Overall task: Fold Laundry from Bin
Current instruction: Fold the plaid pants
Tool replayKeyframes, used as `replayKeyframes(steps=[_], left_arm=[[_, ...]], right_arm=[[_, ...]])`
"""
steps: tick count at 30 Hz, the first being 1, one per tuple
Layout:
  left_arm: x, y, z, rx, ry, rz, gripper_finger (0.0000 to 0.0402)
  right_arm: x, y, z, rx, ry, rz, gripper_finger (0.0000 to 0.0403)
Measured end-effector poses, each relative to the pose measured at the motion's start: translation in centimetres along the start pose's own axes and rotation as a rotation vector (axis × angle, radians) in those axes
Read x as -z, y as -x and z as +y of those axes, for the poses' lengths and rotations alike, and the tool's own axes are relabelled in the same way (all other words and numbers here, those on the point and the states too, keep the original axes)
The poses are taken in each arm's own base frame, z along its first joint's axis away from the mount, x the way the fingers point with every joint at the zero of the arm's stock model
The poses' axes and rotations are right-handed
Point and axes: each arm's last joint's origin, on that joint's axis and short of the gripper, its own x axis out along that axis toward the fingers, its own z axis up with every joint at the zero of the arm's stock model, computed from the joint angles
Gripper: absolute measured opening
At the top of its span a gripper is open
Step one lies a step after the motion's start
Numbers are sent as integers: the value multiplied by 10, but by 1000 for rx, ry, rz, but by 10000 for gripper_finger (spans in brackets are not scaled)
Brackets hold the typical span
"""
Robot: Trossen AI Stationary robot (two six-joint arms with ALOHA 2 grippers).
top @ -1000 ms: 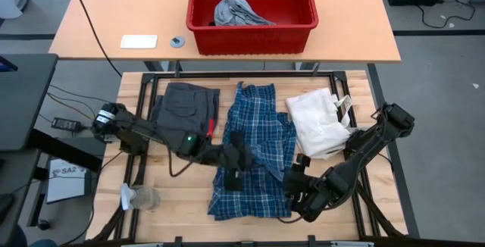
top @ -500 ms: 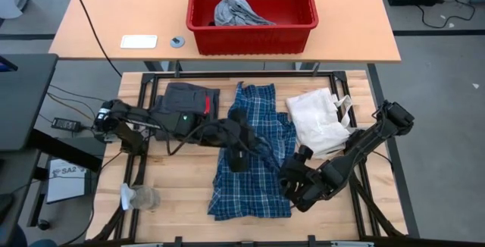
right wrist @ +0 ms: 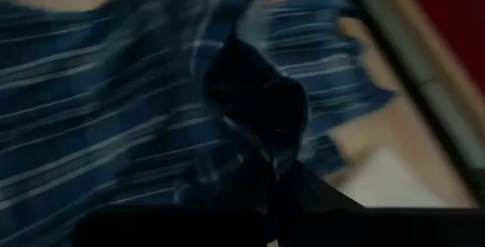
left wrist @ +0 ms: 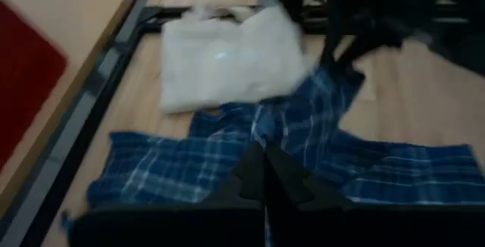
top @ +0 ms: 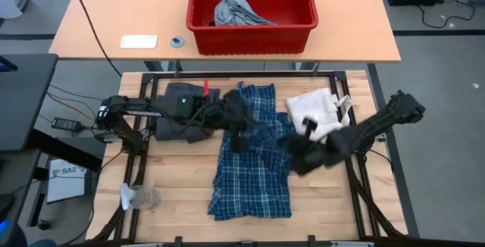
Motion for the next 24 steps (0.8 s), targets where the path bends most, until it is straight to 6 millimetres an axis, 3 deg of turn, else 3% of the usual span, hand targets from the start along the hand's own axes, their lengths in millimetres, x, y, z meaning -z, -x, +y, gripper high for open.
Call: replayKeyframes(steps=[6, 13, 19, 24], left_arm=[[12, -8, 42, -103, 91, 141, 0], [25, -29, 97, -209, 215, 251, 0], [44, -60, 140, -254, 296, 356, 0], [62, -84, 169, -283, 324, 433, 8]], right_arm=[[-24, -5, -75, 53, -6, 27, 4], [-47, -46, -142, 32, 40, 94, 2], [-57, -91, -180, -10, 39, 125, 2], [-58, -133, -197, -67, 56, 159, 2]])
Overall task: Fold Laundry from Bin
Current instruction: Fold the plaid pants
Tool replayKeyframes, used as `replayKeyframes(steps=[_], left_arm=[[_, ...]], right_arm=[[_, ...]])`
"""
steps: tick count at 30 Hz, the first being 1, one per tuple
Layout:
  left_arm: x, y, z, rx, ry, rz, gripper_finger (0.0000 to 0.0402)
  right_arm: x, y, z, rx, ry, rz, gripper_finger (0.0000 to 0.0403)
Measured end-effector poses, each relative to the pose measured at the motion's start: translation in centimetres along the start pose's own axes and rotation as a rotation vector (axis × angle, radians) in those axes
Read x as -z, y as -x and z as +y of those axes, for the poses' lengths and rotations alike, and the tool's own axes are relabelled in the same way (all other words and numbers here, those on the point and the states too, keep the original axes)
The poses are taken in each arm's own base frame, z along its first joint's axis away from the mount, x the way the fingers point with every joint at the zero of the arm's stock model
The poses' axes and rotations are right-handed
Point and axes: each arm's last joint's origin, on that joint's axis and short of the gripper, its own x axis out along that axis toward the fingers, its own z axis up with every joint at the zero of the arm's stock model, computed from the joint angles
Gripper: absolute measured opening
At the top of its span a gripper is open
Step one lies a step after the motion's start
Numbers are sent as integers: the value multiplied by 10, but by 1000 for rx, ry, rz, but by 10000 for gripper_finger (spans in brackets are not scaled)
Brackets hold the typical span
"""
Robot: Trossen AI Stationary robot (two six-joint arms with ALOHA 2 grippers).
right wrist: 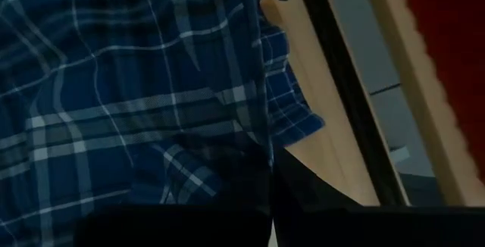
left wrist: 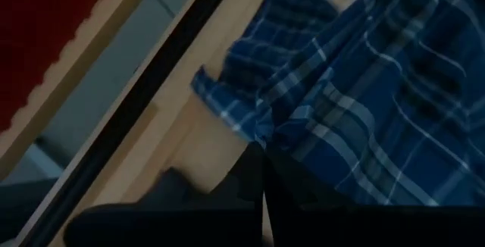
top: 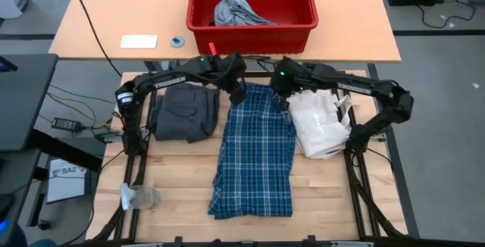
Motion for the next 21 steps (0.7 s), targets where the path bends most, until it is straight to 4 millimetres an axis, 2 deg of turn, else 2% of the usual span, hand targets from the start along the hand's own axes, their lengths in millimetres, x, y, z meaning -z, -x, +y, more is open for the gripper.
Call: replayKeyframes(steps=[5, 9, 14, 17, 21], left_arm=[[-1, -26, 14, 3, -16, 54, 27], [0, -50, 17, 36, -42, 96, 53], [5, -69, 14, 45, -51, 157, 118], [8, -66, 16, 28, -43, 193, 160], [8, -42, 21, 23, -36, 175, 196]], right_arm=[[0, -36, -10, -42, -26, 58, 2], [8, -58, -14, -67, -33, 153, 6], [9, -66, -23, -9, -95, 163, 59], [9, -60, -28, 8, -158, 149, 105], [10, -44, -34, 2, -205, 106, 174]])
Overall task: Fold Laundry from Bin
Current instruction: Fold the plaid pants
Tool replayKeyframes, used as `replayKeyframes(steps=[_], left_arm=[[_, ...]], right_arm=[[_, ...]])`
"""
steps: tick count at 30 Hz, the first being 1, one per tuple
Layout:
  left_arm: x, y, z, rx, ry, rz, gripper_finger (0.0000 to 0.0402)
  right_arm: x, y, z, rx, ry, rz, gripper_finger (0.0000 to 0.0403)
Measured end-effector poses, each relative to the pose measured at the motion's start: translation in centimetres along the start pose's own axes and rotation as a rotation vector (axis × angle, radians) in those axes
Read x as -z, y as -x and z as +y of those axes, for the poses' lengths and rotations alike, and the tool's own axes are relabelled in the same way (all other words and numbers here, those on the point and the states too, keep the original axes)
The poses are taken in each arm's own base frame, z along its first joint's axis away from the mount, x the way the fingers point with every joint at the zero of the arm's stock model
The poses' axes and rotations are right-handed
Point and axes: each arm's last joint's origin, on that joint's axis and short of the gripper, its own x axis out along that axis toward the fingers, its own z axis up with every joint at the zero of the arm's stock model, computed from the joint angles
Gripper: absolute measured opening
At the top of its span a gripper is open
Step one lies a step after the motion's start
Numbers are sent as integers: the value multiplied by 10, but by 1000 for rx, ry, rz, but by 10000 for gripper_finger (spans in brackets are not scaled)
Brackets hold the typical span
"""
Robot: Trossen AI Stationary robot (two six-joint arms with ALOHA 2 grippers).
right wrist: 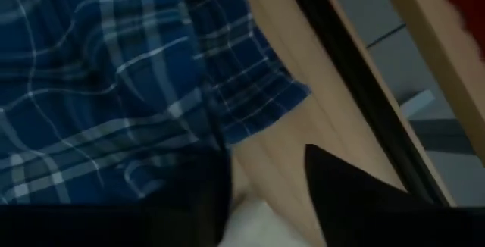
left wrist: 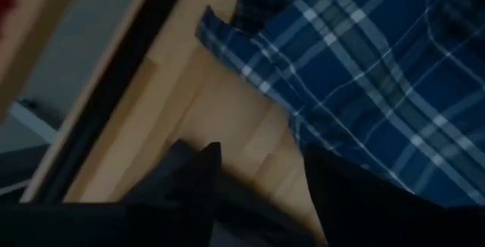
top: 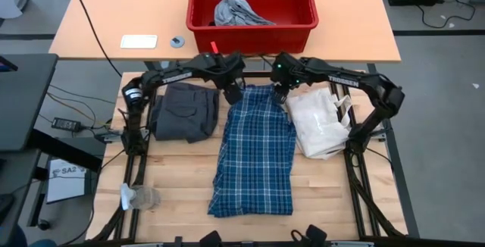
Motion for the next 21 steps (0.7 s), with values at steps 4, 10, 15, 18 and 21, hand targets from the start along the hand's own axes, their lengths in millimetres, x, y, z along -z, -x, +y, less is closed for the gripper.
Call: replayKeyframes(steps=[4, 10, 15, 18, 21], left_arm=[[3, 31, -2, 27, -2, -66, 205], [16, 82, -25, 74, -67, -176, 205], [21, 103, -56, 106, -102, -274, 205], [20, 102, -64, 68, -80, -290, 205], [16, 89, -64, 49, -32, -259, 205]], right_arm=[[5, 17, -4, 4, -73, -1, 241], [14, 41, -5, 9, -88, -1, 307], [1, 51, -13, 49, 52, -176, 319], [-3, 36, -21, -8, 21, -174, 314], [5, 15, -24, -74, -32, -34, 312]])
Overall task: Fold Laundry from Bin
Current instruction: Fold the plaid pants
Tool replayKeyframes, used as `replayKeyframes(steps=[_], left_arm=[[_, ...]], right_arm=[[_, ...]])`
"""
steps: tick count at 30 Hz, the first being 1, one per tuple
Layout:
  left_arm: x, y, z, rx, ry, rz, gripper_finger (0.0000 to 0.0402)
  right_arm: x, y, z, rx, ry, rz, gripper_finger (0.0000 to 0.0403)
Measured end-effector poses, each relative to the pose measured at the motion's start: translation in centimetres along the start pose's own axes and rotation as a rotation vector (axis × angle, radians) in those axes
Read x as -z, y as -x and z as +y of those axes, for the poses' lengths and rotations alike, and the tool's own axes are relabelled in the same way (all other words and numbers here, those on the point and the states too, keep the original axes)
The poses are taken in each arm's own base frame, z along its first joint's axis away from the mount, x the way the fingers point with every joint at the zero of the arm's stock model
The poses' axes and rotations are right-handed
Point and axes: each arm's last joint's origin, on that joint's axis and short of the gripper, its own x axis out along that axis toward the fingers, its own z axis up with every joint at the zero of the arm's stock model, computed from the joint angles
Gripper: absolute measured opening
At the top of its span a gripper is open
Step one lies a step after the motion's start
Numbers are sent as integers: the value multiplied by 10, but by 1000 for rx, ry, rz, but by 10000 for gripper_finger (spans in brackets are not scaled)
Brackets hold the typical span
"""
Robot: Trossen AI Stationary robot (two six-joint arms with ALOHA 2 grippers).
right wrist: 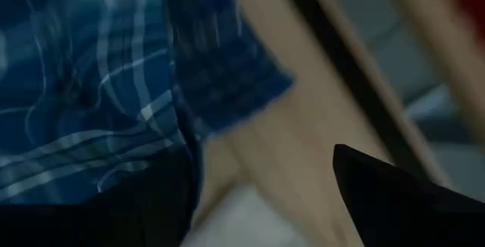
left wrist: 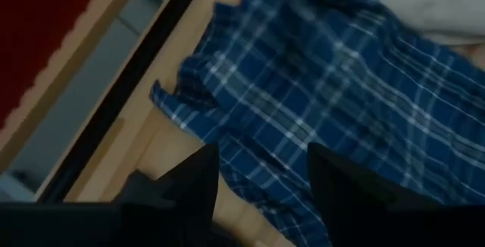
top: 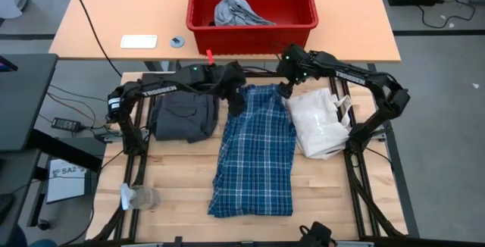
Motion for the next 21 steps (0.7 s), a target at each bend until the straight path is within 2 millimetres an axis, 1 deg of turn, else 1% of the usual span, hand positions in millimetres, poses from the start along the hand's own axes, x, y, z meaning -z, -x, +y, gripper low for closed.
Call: replayKeyframes(steps=[3, 5, 9, 13, 16, 21], left_arm=[[-1, -21, 4, -19, 33, 39, 205], [-2, -38, 12, -23, 55, 63, 205], [-6, -82, 34, 73, 123, 97, 205], [-5, -121, 55, 167, 160, 126, 205], [-4, -141, 63, 194, 157, 122, 205], [1, -166, 75, 181, 169, 134, 205]], right_arm=[[7, -12, 1, 5, -16, 109, 311], [8, -17, 3, 13, -2, 135, 311], [1, -18, 5, 19, 20, 71, 311], [-2, -18, 6, 23, -26, 40, 311], [-2, -18, 7, 15, -43, 42, 311], [-1, -18, 9, -9, -45, 45, 311]])
